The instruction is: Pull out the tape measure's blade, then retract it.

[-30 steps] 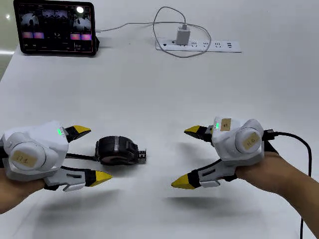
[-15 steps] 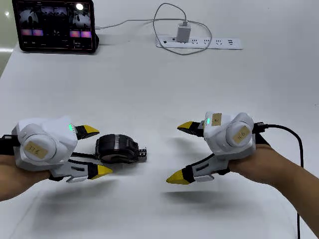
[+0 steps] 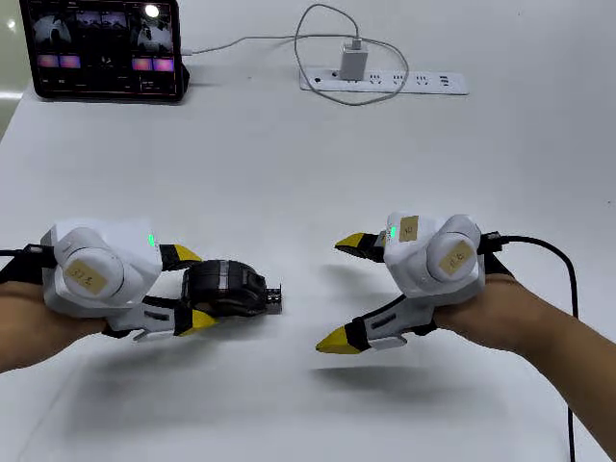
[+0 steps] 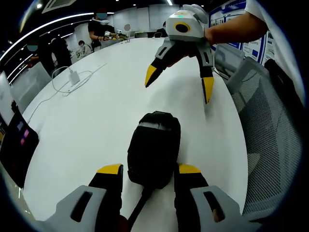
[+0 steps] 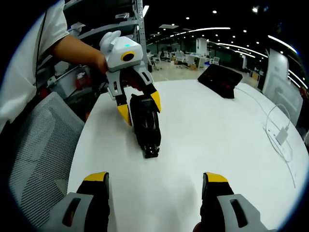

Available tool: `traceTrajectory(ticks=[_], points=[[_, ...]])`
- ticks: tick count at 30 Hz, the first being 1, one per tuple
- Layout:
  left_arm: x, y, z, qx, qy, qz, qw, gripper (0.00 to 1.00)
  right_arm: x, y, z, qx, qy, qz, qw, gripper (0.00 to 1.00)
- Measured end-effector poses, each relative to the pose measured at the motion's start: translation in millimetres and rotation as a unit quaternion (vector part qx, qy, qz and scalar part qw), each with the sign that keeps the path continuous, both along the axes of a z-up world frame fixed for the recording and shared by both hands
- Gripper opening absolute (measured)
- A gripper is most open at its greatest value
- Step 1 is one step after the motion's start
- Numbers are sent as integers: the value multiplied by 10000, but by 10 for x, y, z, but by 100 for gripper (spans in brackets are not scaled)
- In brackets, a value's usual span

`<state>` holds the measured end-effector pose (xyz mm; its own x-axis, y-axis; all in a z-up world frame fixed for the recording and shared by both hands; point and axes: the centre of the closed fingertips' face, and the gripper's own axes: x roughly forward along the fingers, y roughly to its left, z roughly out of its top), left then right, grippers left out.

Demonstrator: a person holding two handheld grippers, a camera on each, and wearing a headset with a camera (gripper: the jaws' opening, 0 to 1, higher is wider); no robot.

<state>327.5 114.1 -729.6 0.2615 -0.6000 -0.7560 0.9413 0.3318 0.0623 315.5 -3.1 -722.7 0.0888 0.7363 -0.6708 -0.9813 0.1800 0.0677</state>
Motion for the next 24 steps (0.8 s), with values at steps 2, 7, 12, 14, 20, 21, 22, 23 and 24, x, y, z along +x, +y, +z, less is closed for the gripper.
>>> traceTrajectory(ticks=[2, 7, 12, 14, 20, 21, 22, 23, 24], points=[[0, -4, -2, 8, -7, -25, 10000, 35, 5, 1, -1, -1, -13, 5, 10000, 77], [-14, -13, -17, 59, -8, -106, 9999, 30, 4, 17, 0, 21, -46, 42, 10000, 75], [-24, -21, -19, 78, 1, -122, 9999, 29, 8, 44, -1, 55, -51, 69, 9999, 73], [-26, -22, -19, 72, 24, -115, 9999, 28, 14, 57, 2, 72, -71, 77, 9999, 72], [-27, -20, -20, 63, 76, -77, 9999, 28, 27, 87, 8, 120, -118, 107, 9998, 69], [-25, -20, -19, 65, 75, -73, 9999, 28, 28, 93, 9, 130, -119, 109, 9998, 69], [-26, -20, -19, 68, 82, -70, 9999, 28, 29, 99, 7, 138, -126, 116, 9998, 68], [-26, -19, -19, 71, 100, -51, 9999, 28, 26, 109, -3, 130, -132, 143, 9997, 66], [-26, -19, -18, 74, 102, -47, 9999, 28, 28, 118, -7, 128, -149, 151, 9997, 66]])
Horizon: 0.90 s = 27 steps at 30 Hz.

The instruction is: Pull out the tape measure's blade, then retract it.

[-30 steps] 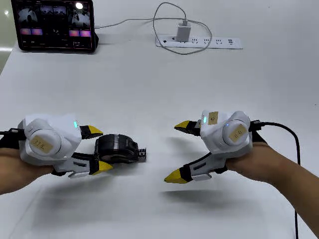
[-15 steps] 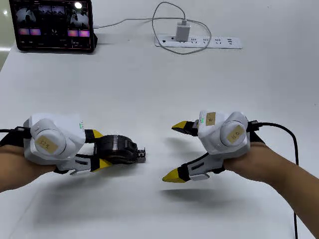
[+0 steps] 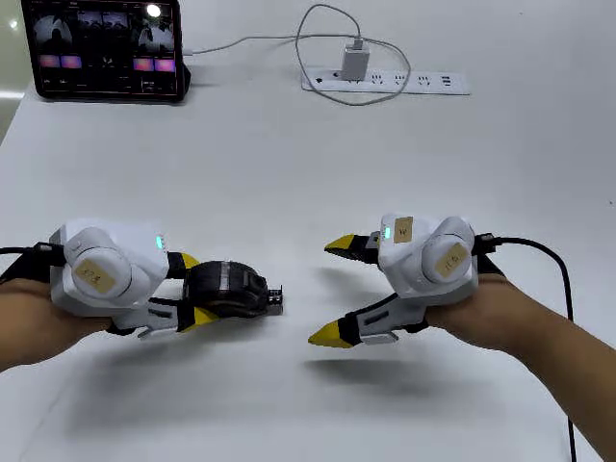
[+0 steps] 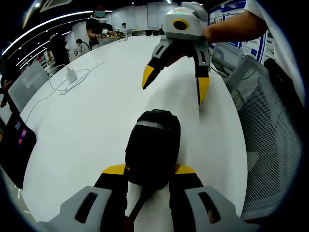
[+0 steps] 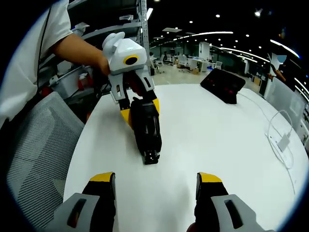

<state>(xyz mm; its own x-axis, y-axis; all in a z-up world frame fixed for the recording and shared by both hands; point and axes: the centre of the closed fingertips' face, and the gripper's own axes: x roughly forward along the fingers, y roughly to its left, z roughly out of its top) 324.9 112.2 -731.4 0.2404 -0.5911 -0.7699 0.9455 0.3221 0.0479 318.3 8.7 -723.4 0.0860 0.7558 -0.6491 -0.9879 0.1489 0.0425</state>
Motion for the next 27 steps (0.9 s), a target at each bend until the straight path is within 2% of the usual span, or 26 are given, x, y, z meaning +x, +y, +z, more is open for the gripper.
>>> traceTrajectory(ticks=[7, 15, 27], points=[[3, 4, -5, 28, 28, 24, 10000, 28, 4, 113, -62, -39, -76, 175, 9998, 59], [-3, 11, -11, 55, 79, 49, 9999, 28, 50, 248, -85, 46, 8, 262, 9996, 53], [-6, 10, -16, 84, 77, 41, 9999, 27, 63, 328, -182, -5, 55, 395, 9992, 35]])
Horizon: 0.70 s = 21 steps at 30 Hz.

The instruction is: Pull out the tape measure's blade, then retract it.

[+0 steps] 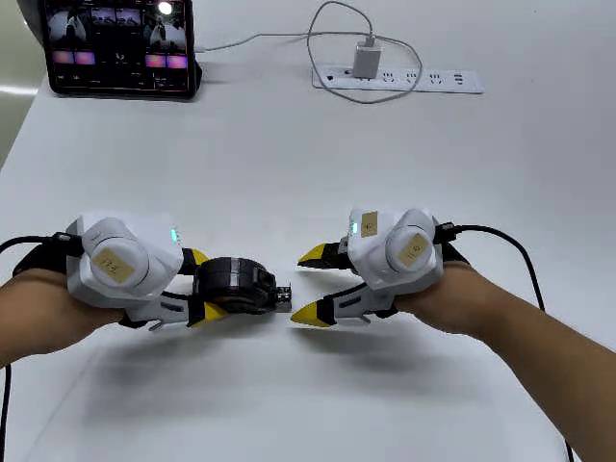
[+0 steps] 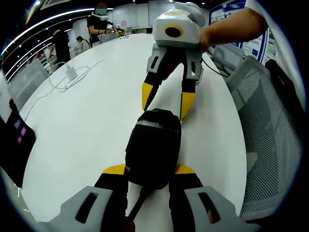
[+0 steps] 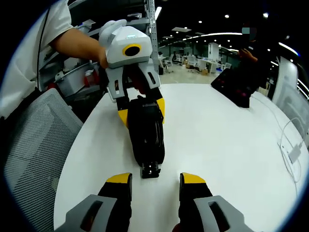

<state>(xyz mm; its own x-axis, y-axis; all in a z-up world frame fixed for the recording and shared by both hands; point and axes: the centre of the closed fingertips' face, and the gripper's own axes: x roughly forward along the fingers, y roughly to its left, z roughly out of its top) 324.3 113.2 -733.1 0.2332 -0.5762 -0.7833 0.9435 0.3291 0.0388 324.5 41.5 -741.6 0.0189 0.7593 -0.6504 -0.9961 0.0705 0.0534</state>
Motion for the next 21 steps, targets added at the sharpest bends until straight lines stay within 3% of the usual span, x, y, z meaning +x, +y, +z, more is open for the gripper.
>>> traceTrajectory(ticks=[2, 5, 21], points=[[-1, 0, 0, -2, 6, 6, 10000, 27, 0, 17, -17, 10, 64, -4, 10000, 34], [-1, 0, -2, 1, 8, 6, 10000, 27, -17, 49, -15, 47, -19, 69, 10000, 27], [2, 2, -8, 4, 10, -2, 10000, 27, -81, 167, -95, 94, 37, 201, 9997, 15]])
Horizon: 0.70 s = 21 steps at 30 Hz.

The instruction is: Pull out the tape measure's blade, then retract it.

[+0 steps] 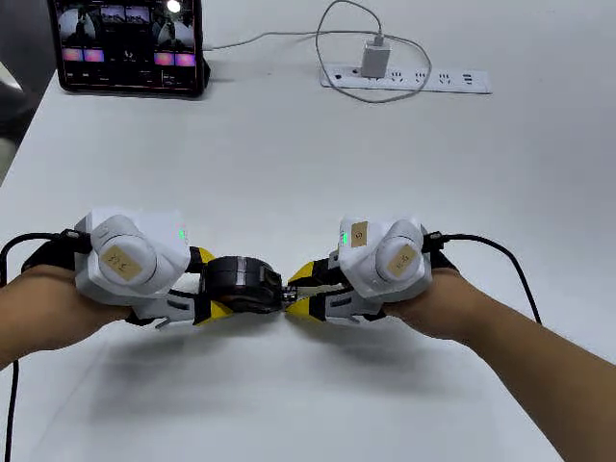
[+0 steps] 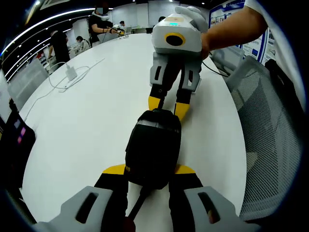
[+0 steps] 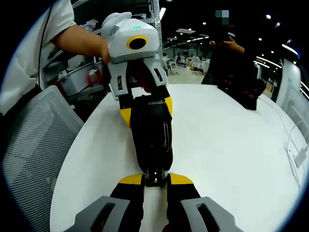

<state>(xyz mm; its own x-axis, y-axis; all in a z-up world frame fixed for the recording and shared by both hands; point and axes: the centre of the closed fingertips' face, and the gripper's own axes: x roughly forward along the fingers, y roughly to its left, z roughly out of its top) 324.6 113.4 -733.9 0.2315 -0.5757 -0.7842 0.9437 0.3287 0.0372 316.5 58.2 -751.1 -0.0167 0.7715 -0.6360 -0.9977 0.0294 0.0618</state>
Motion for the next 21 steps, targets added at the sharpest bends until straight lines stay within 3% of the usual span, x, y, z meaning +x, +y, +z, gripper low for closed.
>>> traceTrajectory(ticks=[21], points=[[4, -6, -3, 39, -12, -38, 10000, 27, -2, 16, -19, -62, -85, 199, 9997, 11]])
